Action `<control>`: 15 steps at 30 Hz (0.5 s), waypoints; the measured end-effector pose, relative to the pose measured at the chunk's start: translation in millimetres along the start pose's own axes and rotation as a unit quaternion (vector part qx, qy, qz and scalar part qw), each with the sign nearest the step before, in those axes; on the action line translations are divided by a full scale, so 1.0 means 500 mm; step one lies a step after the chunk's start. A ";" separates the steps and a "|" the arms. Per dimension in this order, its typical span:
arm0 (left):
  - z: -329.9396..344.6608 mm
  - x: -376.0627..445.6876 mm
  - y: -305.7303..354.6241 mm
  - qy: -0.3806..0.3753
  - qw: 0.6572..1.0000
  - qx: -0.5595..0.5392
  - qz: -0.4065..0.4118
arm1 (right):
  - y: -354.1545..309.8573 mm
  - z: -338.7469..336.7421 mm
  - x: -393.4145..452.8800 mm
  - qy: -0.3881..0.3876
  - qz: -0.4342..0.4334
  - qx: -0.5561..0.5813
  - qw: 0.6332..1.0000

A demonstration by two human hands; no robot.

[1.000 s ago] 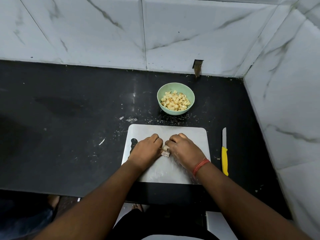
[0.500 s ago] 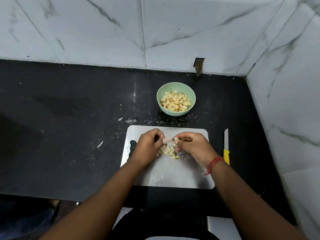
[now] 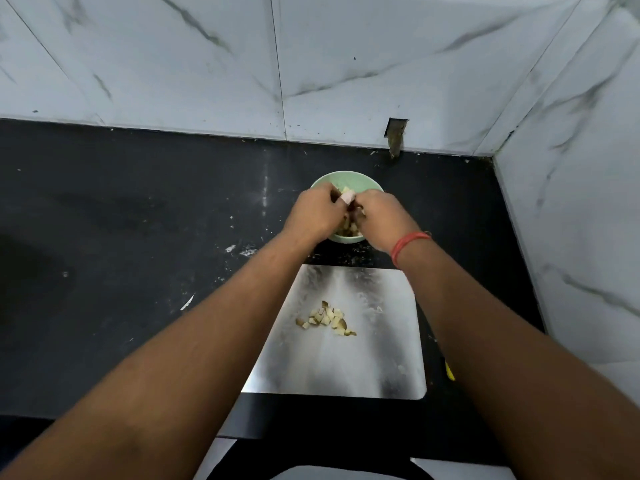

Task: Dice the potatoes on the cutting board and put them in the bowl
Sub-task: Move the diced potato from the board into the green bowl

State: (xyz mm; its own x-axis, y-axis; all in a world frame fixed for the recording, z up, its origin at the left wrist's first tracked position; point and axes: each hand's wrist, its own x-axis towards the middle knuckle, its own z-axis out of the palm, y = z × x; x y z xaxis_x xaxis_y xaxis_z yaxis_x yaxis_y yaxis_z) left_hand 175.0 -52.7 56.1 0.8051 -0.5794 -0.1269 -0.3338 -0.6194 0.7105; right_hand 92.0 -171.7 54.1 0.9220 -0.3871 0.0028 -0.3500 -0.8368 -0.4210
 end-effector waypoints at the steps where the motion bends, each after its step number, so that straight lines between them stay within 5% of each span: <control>1: -0.001 -0.005 -0.001 0.008 1.000 -0.002 0.003 | -0.002 0.006 -0.004 0.026 -0.008 -0.008 1.000; 15: 0.018 -0.080 -0.030 0.112 0.975 -0.155 0.116 | -0.001 0.012 -0.061 0.214 -0.060 0.065 0.973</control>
State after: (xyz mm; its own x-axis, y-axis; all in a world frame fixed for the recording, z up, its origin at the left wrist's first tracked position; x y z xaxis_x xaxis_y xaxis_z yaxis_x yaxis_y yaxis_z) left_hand 143.3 -25.0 44.6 0.8242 -0.5331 0.1909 -0.3831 -0.2767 0.8813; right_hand 65.1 -156.9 48.7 0.7923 -0.4383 0.4245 -0.1939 -0.8405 -0.5059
